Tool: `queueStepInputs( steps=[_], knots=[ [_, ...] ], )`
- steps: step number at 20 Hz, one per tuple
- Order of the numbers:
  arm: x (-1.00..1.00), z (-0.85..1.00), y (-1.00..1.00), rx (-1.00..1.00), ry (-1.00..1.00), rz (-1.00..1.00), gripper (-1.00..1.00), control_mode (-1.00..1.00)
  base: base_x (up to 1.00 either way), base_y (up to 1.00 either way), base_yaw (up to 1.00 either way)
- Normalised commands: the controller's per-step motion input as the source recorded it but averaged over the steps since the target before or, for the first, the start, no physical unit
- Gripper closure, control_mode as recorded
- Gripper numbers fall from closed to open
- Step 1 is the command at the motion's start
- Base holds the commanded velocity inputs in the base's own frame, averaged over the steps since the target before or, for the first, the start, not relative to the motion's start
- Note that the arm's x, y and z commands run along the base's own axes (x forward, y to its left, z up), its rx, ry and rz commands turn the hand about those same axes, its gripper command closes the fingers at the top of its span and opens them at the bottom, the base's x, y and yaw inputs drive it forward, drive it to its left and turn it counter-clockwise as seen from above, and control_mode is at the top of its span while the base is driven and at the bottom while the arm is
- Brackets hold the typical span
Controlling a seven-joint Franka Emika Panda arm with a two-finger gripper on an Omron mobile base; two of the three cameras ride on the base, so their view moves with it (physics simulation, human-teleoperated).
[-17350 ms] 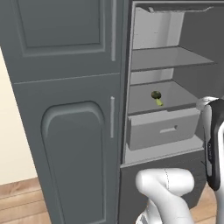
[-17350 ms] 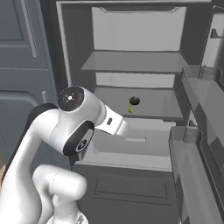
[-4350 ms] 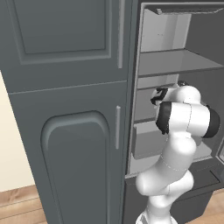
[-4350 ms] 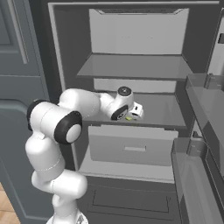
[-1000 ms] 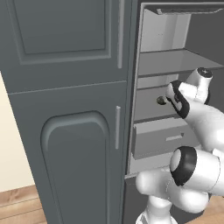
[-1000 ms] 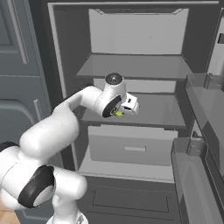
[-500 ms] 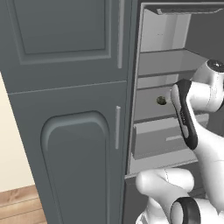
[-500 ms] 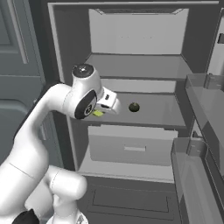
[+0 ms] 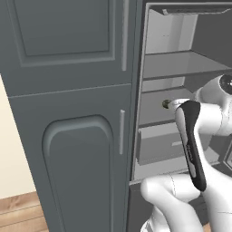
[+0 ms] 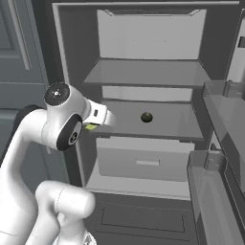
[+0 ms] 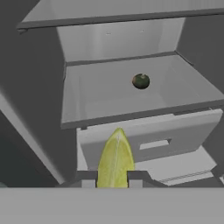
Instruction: Take the lemon wedge from the fridge and place it on the plate with fish on the dining counter.
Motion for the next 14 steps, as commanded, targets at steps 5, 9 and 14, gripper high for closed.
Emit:
queueStepInputs(
  steps=[5,9,14],
  knots=[
    [-0.04,0.0,0.0,0.0,0.0,0.01,1.0,-1.0,0.0,0.0,0.0],
    [-0.11,-0.02,0.03,0.0,0.0,0.04,1.0,1.0,-0.61,0.08,0.28],
    [0.0,0.0,0.0,0.0,0.0,0.0,1.0,1.0,-1.0,0.06,0.41]
  ],
)
